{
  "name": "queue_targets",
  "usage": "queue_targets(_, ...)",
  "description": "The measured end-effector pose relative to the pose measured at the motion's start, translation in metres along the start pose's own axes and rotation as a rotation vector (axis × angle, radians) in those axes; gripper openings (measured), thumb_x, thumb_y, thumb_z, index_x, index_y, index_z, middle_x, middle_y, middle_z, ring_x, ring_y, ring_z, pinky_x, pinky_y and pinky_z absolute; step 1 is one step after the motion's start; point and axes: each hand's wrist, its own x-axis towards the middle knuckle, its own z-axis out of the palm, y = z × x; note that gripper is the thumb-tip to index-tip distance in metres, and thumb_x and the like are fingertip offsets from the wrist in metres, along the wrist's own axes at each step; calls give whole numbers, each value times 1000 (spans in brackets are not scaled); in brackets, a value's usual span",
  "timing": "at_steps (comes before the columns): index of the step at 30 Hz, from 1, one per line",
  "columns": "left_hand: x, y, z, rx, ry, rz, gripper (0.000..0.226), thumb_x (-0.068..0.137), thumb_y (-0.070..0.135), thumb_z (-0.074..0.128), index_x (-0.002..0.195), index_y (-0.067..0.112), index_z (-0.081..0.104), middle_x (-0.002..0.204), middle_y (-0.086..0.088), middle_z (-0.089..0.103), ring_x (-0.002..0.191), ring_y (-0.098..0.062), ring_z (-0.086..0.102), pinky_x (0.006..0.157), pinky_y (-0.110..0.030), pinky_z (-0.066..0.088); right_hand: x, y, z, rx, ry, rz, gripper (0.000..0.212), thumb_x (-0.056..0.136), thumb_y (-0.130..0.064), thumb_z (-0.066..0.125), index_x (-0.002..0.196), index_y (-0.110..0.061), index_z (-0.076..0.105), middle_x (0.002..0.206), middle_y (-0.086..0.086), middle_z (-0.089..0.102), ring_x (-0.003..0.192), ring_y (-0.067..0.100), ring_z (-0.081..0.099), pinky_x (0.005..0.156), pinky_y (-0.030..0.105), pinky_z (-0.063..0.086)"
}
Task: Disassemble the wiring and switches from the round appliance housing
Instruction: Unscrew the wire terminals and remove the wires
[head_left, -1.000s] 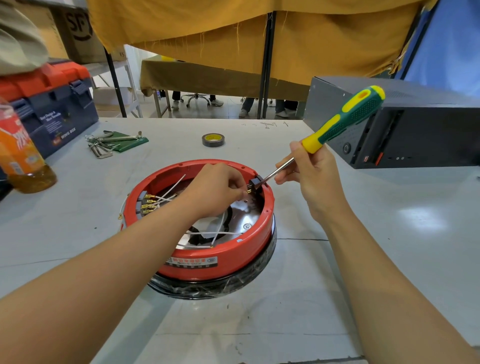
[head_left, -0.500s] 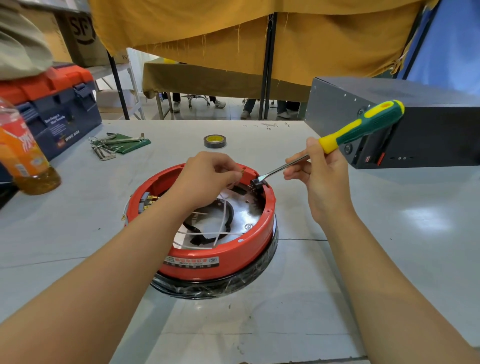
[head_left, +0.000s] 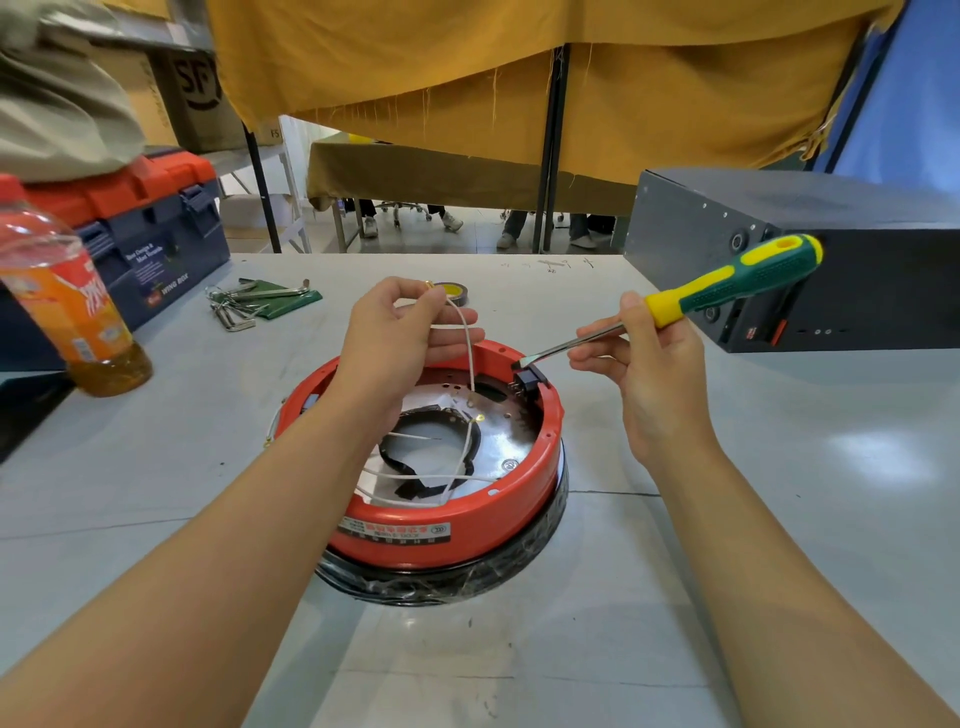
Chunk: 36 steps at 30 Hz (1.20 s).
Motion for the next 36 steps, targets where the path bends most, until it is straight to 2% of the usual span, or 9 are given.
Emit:
queue_targets(4,0,1,0,20,73,41,6,97,14,50,93,10,53,77,-8,74,72,-25,73,59,-25,56,0,1,0,-8,2,10,22,99,-22,49,82,-10,55,65,3,71,53,17,67,53,24,55)
queue_targets(8,-1,0,1,75,83,30,2,92,9,58,91,8,59,75,-9,71,63,-16,70,57,-21,54,-1,2,1,-44,-2,25,23,99,-24,49,82,-10,57,66,2,71,54,17,67,54,25,55)
queue_targets(11,-3,5,0,58,25,-25,6,87,1,62,92,3,63,76,-11,70,61,-13,68,58,-19,54,-3,3,1,-66,-8,31,23,99,-24,49,81,-11,57,66,2,71,54,17,67,54,24,55)
queue_targets(15,0,24,-19,69,-96,-52,16,82,-9,62,91,4,66,77,-9,74,69,-15,71,61,-18,54,-5,4,4,-76,-29,39,23,99,-24,49,82,-10,57,66,2,71,55,17,68,54,23,55)
queue_targets(18,4,36,-52,186,-57,-38,21,81,-12,61,91,6,64,77,-9,74,70,-17,72,61,-19,55,-6,7,6,-85,-58,38,24,99,-24,49,82,-9,57,67,1,71,56,18,69,54,23,55)
queue_targets(21,6,36,-91,332,51,-32,18,80,-12,62,80,5,61,75,-10,72,64,-17,70,58,-19,55,-8,9,8,-70,-85,30,24,99,-23,49,80,-11,56,67,1,71,56,18,69,53,23,54)
queue_targets(25,10,18,-135,585,139,-153,15,85,-7,59,85,3,70,82,-13,70,69,-17,67,52,-14,52,-9,13,10,-71,-111,30,22,99,-24,49,81,-13,54,69,2,72,57,21,70,53,22,54)
queue_targets(30,20,-10,-162,823,143,-271,20,87,-2,60,86,14,72,87,-3,68,82,-17,64,60,-19,49,-10,17,12,-103,-127,26,23,98,-25,51,79,-14,56,71,4,72,59,23,70,54,23,55)
queue_targets(36,28,-29,-169,1034,158,-223,10,81,2,69,80,12,68,90,-9,67,83,-21,62,72,-28,50,-9,17,11,-104,-98,25,22,98,-25,51,80,-14,55,70,3,72,60,23,70,54,23,56)
